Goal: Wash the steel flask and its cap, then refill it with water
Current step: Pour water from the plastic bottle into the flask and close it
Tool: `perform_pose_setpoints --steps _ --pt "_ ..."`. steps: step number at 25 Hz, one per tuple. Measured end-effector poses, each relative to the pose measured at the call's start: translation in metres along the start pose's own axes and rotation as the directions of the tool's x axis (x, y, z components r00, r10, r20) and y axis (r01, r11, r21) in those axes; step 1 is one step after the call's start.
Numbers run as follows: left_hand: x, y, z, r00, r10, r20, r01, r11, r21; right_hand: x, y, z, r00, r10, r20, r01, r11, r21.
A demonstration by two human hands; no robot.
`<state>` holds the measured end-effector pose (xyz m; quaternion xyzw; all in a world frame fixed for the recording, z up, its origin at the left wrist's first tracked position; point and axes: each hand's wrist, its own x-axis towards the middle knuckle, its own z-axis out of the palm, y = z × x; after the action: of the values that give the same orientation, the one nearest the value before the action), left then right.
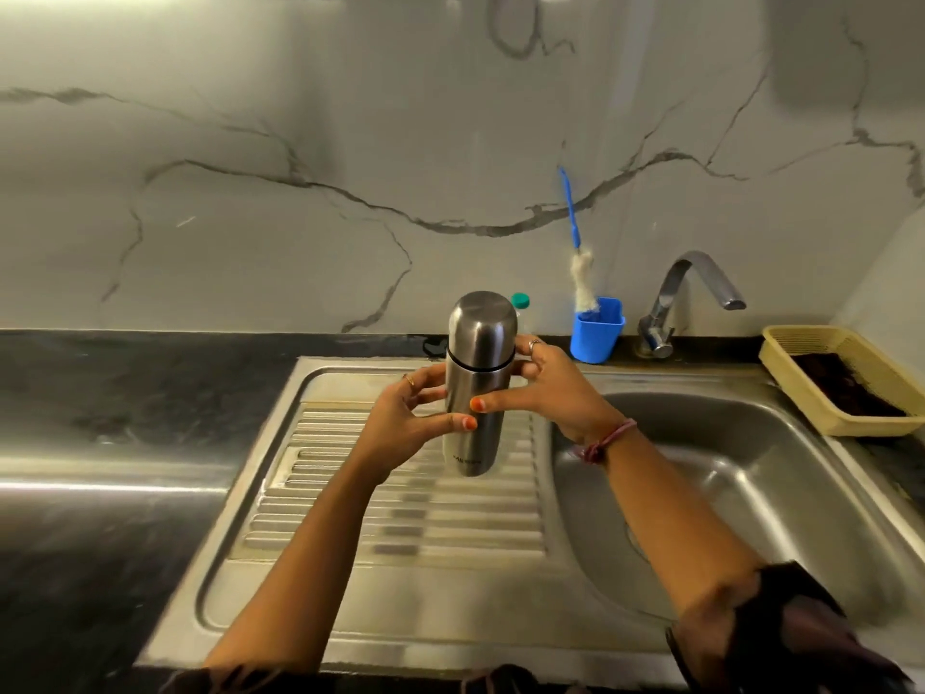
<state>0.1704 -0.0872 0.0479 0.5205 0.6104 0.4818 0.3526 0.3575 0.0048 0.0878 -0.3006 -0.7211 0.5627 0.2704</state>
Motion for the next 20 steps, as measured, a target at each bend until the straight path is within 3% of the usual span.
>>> perform_pose_setpoints --steps 8,20 --pt "0.04 -0.033 -0.078 0.994 0.03 -0.106 -0.027 0.999 0.028 0.095 0.0 0.058 1.0 0.018 0.001 -0.018 0.999 -0.051" --pt "0.107 -0.081 -0.11 0.986 -0.037 -0.16 0.046 0.997 0.055 0.177 0.033 0.089 0.994 0.08 -0.072 -0.087 0.991 -0.1"
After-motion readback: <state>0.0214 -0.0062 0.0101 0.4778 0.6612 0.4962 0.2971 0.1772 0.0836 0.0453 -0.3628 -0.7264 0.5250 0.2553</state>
